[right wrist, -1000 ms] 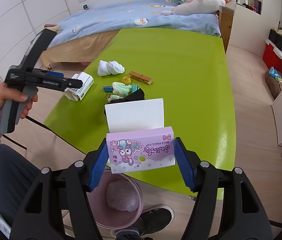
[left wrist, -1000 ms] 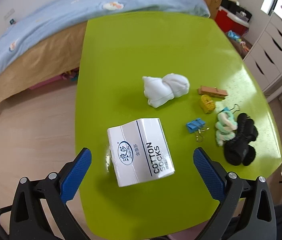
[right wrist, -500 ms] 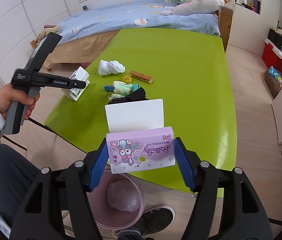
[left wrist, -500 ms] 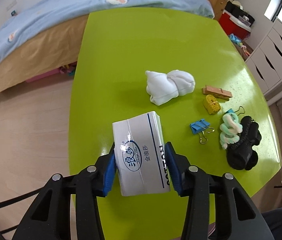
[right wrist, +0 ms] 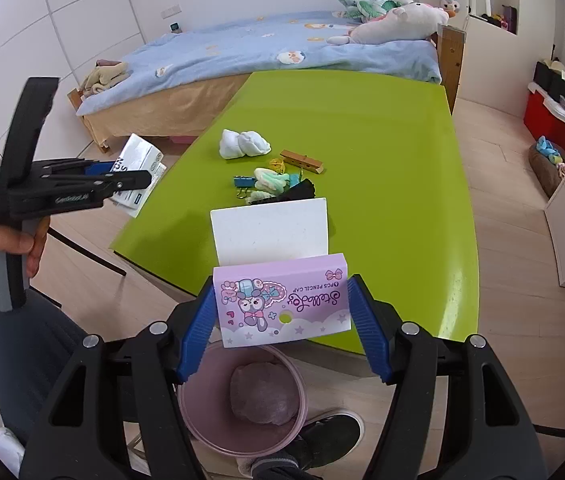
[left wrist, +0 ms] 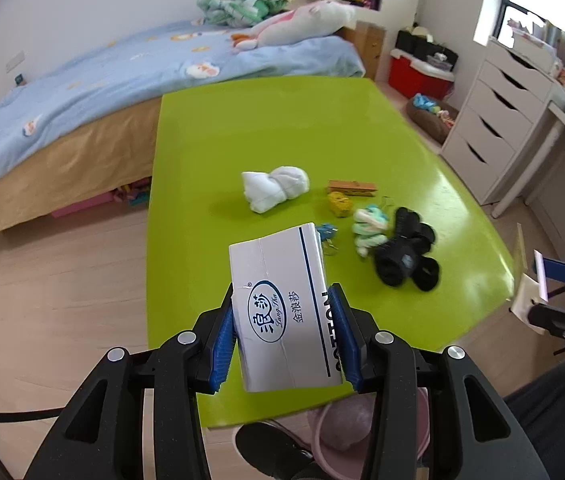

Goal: Collect trash

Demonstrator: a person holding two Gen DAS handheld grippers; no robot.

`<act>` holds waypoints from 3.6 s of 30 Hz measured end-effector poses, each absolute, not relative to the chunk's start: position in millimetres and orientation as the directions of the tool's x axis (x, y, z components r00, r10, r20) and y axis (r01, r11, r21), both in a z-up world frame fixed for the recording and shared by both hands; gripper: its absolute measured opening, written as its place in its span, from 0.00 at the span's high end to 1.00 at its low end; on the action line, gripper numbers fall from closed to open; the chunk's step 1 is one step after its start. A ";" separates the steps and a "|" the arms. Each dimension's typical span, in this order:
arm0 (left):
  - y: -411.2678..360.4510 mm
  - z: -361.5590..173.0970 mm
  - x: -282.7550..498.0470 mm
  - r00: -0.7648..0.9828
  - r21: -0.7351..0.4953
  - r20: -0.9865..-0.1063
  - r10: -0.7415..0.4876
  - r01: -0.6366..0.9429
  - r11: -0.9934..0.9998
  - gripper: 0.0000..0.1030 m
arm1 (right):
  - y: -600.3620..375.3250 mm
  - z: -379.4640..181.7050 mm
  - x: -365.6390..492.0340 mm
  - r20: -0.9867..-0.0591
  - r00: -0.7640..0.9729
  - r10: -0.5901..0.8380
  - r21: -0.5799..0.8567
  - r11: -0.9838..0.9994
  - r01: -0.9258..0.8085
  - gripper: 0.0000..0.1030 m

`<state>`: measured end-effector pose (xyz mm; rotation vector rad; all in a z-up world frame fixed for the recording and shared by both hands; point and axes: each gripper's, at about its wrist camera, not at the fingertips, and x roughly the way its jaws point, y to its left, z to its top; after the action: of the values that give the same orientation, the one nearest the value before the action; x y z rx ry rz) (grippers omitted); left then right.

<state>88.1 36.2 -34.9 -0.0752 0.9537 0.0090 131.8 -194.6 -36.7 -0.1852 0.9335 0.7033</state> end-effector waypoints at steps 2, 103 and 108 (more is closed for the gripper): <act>27.5 -30.7 75.3 0.596 -0.057 -0.803 -0.035 -0.019 0.998 0.58 | -195.5 -34.3 125.5 -0.786 0.395 0.477 0.150 0.766 -0.625 0.38; 11.6 -47.8 18.1 0.614 -0.201 -0.776 -0.144 -0.025 0.979 0.08 | -124.2 -73.6 185.6 -0.916 0.311 0.253 -0.021 0.744 -0.668 0.05; 17.0 -48.0 16.1 0.620 -0.221 -0.770 -0.149 -0.041 0.974 0.08 | -109.2 -94.9 202.8 -0.941 0.271 0.202 -0.038 0.732 -0.680 0.09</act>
<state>16.1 17.0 -48.0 -0.2263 0.9015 -0.0629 202.8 -109.2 -94.9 -0.4891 1.1532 0.6265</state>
